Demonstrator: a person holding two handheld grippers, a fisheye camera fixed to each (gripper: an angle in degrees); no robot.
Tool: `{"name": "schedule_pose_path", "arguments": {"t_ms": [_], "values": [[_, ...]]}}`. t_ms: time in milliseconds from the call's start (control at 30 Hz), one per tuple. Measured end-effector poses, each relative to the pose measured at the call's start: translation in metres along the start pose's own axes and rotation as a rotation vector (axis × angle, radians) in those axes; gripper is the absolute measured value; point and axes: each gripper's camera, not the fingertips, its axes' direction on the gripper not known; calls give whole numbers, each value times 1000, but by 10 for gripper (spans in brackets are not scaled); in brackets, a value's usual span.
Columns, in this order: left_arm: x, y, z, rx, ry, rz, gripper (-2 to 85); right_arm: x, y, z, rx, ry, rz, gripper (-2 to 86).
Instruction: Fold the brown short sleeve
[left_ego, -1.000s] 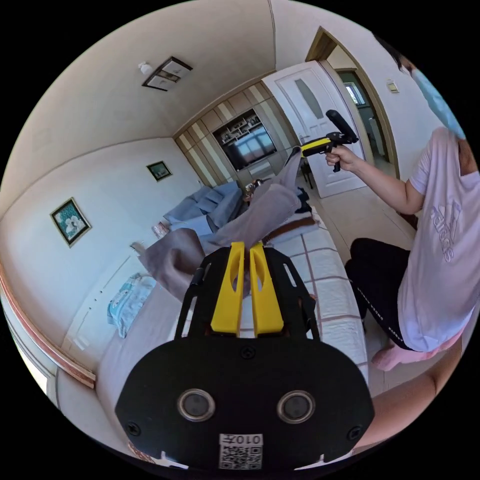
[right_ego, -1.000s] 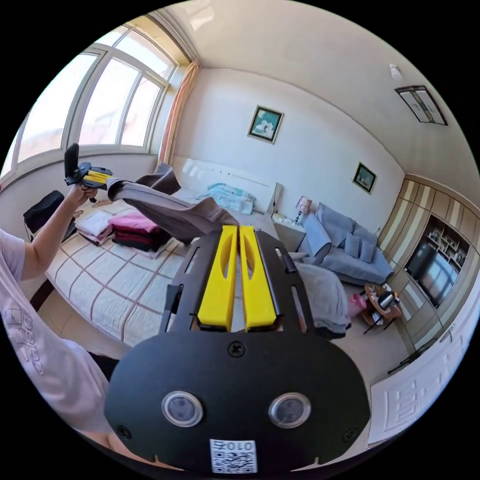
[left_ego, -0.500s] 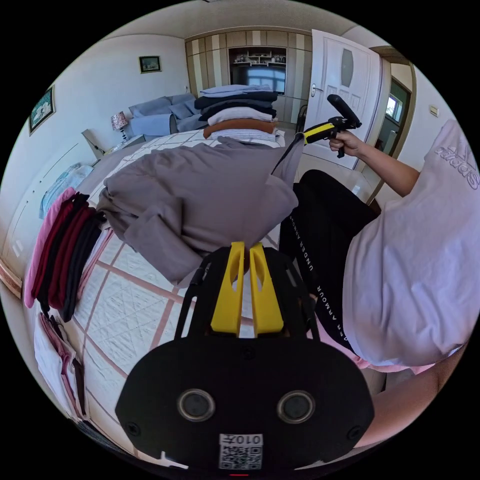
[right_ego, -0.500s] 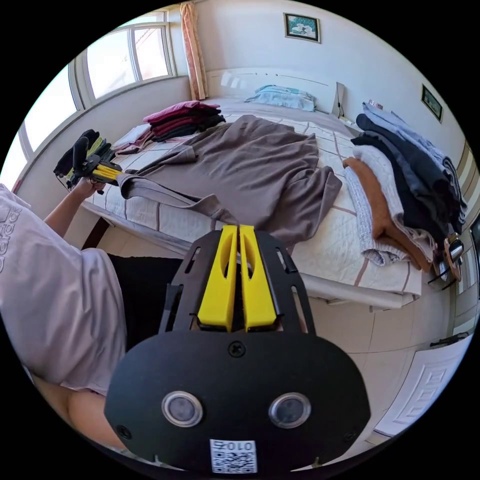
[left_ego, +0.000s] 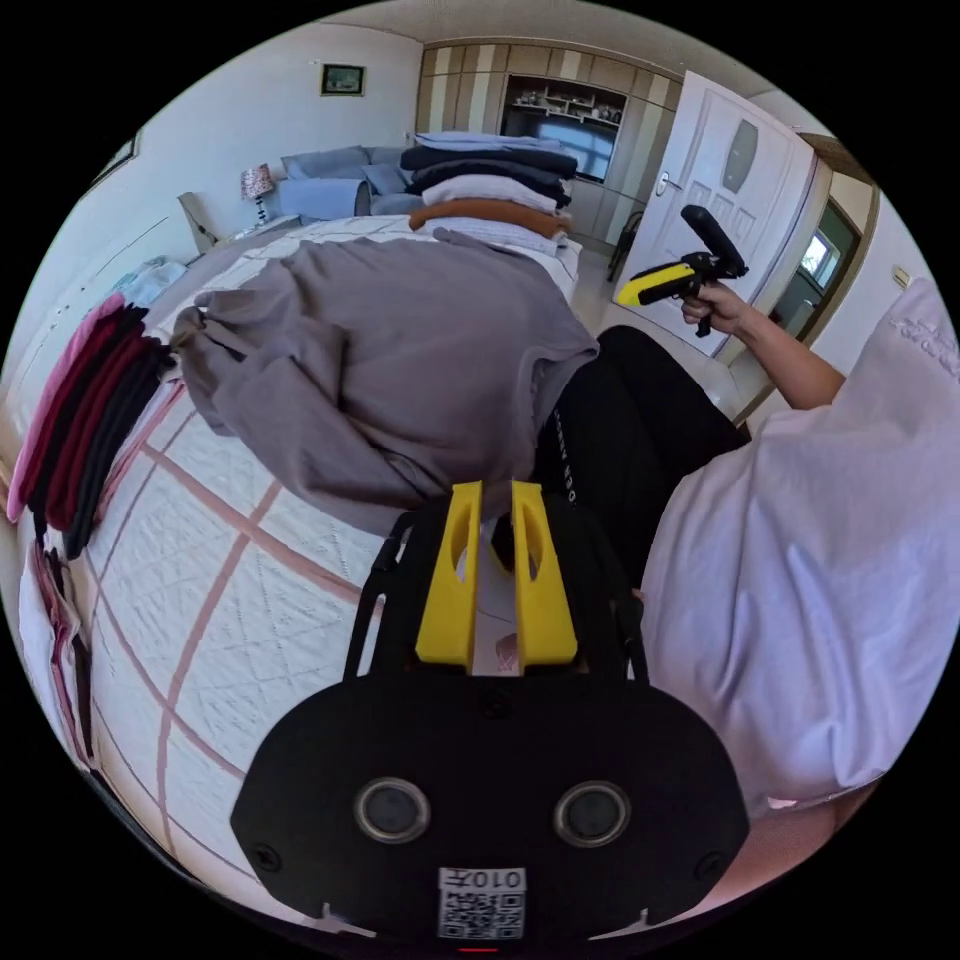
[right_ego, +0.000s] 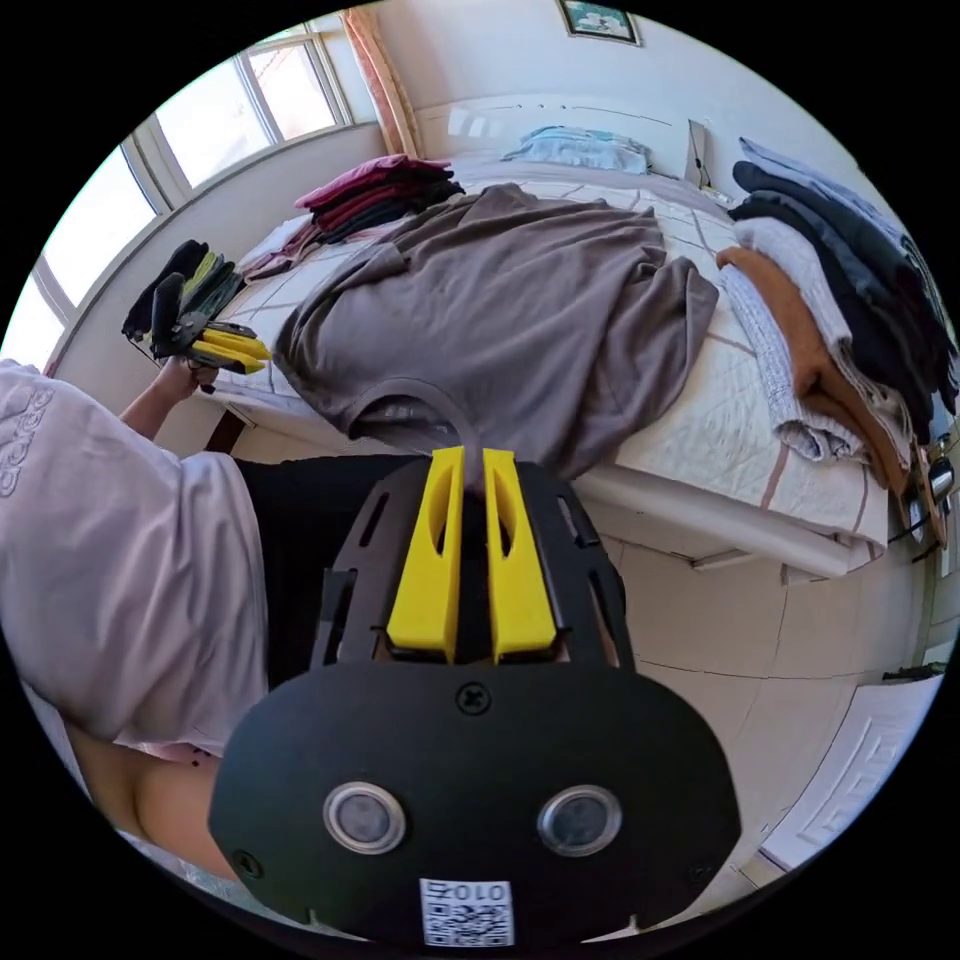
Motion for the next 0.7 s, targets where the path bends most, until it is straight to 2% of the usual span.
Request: {"name": "schedule_pose_path", "arguments": {"t_ms": [67,133,233,333,433,533,700], "values": [[-34,-2,-17,49,-100,-128,100,-5,-14,-25,165,-28,-31,33],[-91,3,-24,100,-155,-336,119,-9,-32,-32,248,-38,-38,40],[-146,13,-14,134,-147,-486,129,-22,-71,-16,262,-165,-111,63],[-177,17,-2,140,-28,-546,127,-42,-102,0,169,-221,-207,64],[-189,17,6,93,6,-558,112,-48,-111,1,205,-189,-223,63],[-195,27,10,44,38,-562,88,-38,-116,1,173,-247,-216,59],[-193,81,-53,234,69,-564,38,-14,-94,-12,167,-219,-155,49]]}}
